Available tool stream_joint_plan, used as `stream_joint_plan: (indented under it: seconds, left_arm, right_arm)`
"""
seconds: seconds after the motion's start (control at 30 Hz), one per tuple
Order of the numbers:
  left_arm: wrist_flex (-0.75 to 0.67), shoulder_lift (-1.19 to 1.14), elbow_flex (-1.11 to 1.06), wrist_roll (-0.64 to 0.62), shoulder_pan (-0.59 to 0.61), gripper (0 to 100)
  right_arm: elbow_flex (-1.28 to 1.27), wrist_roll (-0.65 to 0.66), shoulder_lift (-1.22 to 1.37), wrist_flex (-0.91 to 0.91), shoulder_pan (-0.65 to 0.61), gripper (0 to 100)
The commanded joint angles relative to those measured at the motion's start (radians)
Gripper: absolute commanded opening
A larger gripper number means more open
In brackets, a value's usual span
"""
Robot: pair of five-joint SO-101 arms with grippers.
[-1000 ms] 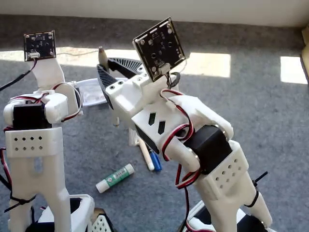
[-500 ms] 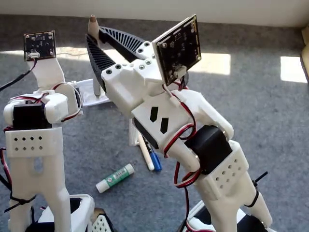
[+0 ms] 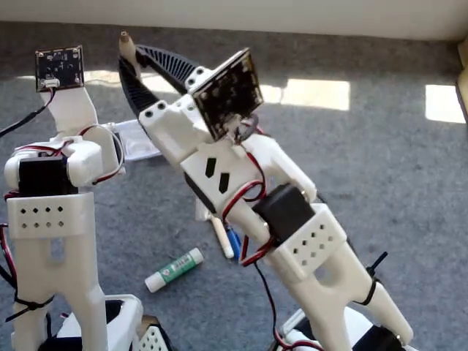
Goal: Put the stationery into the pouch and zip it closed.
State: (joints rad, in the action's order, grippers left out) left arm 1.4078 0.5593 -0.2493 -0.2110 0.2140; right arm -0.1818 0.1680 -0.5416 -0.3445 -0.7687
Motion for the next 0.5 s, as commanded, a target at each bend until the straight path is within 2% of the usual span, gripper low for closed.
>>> stream_joint_plan:
  seconds: [0.0, 0.3, 0.47]
  left_arm:
    - [-0.002, -0.015, 0.021, 0.011, 0.015, 1]
    - [-0.003, -0.016, 0.021, 0.011, 0.015, 1]
    - [-0.003, -0.018, 0.021, 0.011, 0.015, 1]
  right_arm:
    - [-0.082, 0.040, -0.084, 0.111, -0.013, 0.5]
    - [-0.463, 0.046, -0.277, 0.341, -0.013, 0.5]
    - [-0.572, 0.046, -0.291, 0.377, -0.013, 0.5]
